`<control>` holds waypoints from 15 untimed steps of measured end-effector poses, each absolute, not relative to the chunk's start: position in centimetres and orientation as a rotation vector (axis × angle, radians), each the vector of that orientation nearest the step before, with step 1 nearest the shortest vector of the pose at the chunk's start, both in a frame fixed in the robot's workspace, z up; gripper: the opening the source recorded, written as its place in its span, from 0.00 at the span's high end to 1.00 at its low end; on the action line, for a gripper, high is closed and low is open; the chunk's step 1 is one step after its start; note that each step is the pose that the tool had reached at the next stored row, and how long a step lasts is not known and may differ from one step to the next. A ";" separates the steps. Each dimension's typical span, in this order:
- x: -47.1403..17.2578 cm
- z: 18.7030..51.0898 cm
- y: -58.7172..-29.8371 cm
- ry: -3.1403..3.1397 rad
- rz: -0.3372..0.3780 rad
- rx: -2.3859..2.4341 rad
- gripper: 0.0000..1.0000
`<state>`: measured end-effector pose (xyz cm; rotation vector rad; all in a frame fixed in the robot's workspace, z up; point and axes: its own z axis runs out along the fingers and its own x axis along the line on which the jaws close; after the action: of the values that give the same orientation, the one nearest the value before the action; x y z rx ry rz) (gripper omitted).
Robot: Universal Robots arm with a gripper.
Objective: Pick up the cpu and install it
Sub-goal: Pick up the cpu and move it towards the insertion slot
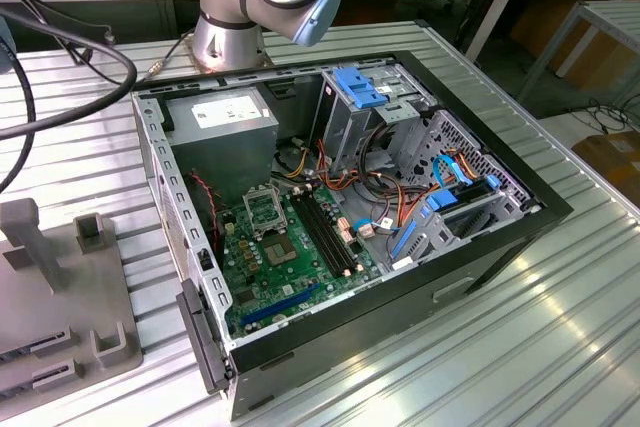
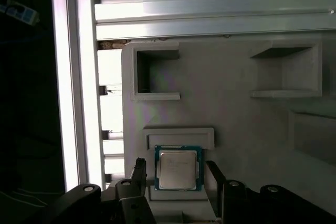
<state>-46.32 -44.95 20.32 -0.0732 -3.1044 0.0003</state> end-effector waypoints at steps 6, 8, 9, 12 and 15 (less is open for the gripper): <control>-46.2 19.9 -44.9 -3.105 0.007 -0.073 0.43; -46.2 19.8 -44.9 -3.105 0.008 -0.073 0.43; -46.2 19.8 -44.9 -3.105 0.008 -0.074 0.43; -46.2 19.7 -44.7 -3.105 0.008 -0.074 0.43; -46.2 19.5 -44.7 -3.105 0.008 -0.074 0.43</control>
<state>-46.18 -44.72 19.48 -0.0741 -3.1046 0.0081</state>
